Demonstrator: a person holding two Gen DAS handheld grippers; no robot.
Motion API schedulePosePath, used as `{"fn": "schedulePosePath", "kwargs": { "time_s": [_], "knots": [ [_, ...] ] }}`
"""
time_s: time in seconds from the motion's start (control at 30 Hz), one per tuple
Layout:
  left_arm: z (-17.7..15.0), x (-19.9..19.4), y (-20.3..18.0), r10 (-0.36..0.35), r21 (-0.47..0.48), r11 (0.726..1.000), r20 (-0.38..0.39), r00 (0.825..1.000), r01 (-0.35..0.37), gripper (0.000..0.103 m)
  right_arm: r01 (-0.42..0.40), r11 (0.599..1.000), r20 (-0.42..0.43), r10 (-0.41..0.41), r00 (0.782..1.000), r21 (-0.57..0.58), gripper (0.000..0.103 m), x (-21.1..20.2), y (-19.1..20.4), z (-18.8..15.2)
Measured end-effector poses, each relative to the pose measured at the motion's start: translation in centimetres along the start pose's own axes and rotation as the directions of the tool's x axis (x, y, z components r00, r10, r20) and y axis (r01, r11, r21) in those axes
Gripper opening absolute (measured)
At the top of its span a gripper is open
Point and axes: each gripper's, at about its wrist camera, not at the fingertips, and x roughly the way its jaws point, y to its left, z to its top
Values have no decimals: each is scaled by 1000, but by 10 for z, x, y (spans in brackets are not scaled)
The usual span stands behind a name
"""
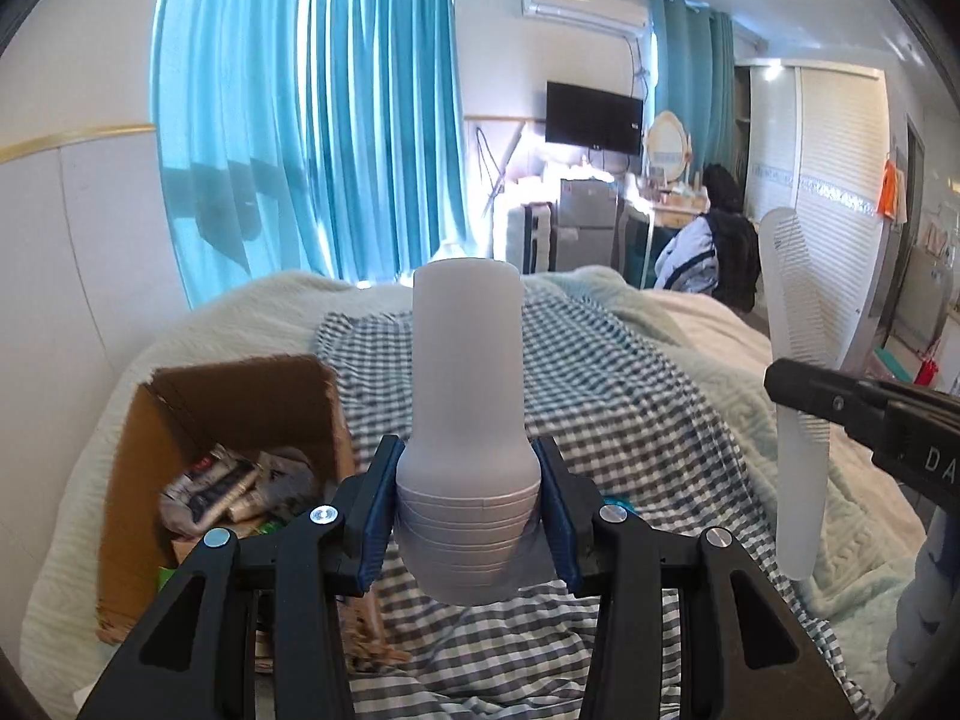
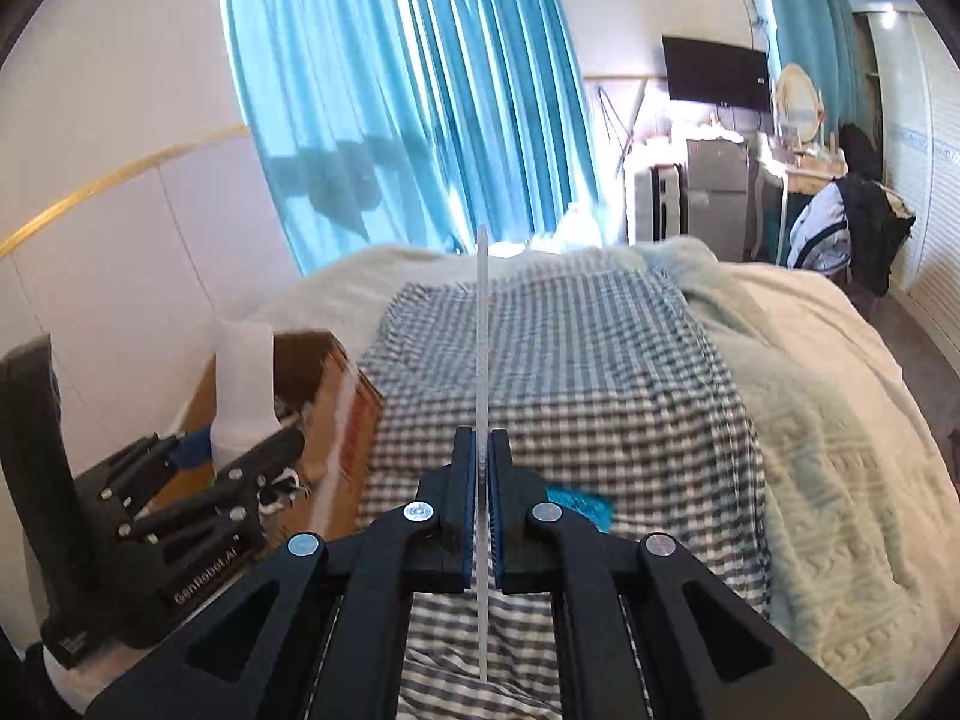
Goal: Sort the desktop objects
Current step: 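Lift and carry the white cup and comb over the cardboard box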
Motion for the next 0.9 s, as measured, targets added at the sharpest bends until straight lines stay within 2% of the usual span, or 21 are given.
{"fn": "schedulePosePath", "kwargs": {
  "time_s": [0.2,0.37,0.7,0.9],
  "knots": [
    [7,-19,31,20,-14,1000,41,999,-20,44,-10,1000,67,12,998,-26,3,-13,44,18],
    [9,-23,60,34,-40,999,44,998,-32,44,-57,997,90,63,994,-60,3,-3,86,27],
    [3,-21,117,108,-33,994,44,993,-106,44,-145,981,55,153,987,-127,3,43,152,29],
    [-12,9,157,143,-54,988,-30,989,-144,44,-186,973,11,190,982,-136,3,83,179,26]
  ]
}}
